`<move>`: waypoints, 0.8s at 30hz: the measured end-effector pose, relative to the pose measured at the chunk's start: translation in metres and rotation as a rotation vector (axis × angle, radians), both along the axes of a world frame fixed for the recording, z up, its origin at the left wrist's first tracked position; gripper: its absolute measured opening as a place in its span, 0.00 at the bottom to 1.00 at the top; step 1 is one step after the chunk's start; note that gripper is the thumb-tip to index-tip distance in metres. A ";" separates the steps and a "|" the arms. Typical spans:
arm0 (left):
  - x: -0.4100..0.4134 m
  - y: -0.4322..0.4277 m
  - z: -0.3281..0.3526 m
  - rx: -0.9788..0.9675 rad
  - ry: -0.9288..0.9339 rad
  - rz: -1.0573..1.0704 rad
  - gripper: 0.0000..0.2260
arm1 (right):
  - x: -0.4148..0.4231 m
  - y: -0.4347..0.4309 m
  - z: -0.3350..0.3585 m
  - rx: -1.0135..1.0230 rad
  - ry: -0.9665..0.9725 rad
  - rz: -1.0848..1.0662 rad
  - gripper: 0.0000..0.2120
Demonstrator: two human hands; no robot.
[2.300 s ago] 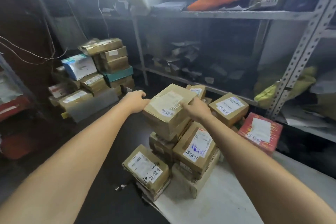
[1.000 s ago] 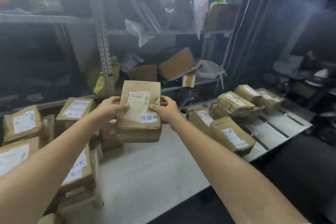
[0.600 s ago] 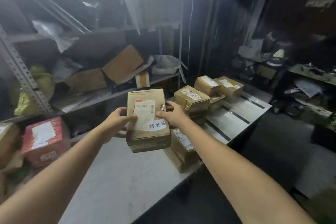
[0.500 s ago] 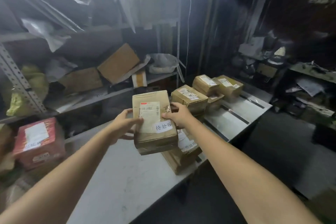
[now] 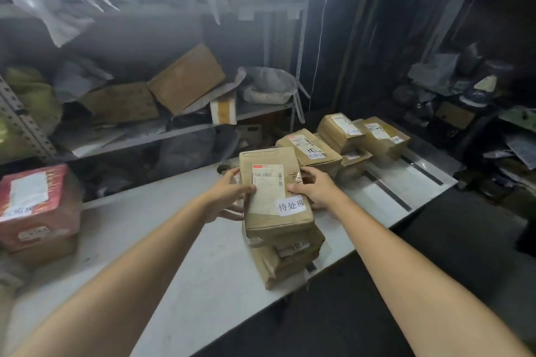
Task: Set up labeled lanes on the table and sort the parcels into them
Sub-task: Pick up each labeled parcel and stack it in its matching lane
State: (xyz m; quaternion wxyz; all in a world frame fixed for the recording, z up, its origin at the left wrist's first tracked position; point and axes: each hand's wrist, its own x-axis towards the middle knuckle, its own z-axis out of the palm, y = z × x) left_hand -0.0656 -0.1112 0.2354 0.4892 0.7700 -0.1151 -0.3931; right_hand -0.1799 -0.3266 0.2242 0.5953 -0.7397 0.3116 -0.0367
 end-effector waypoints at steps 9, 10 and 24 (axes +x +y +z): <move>-0.021 -0.026 -0.017 0.055 0.025 0.147 0.32 | 0.018 -0.038 -0.011 0.045 0.096 0.198 0.37; -0.027 -0.027 -0.019 0.063 0.030 0.181 0.31 | 0.020 -0.041 -0.012 0.050 0.109 0.235 0.36; -0.055 -0.049 -0.023 0.145 -0.007 0.320 0.29 | 0.025 -0.066 -0.014 -0.007 0.203 0.446 0.34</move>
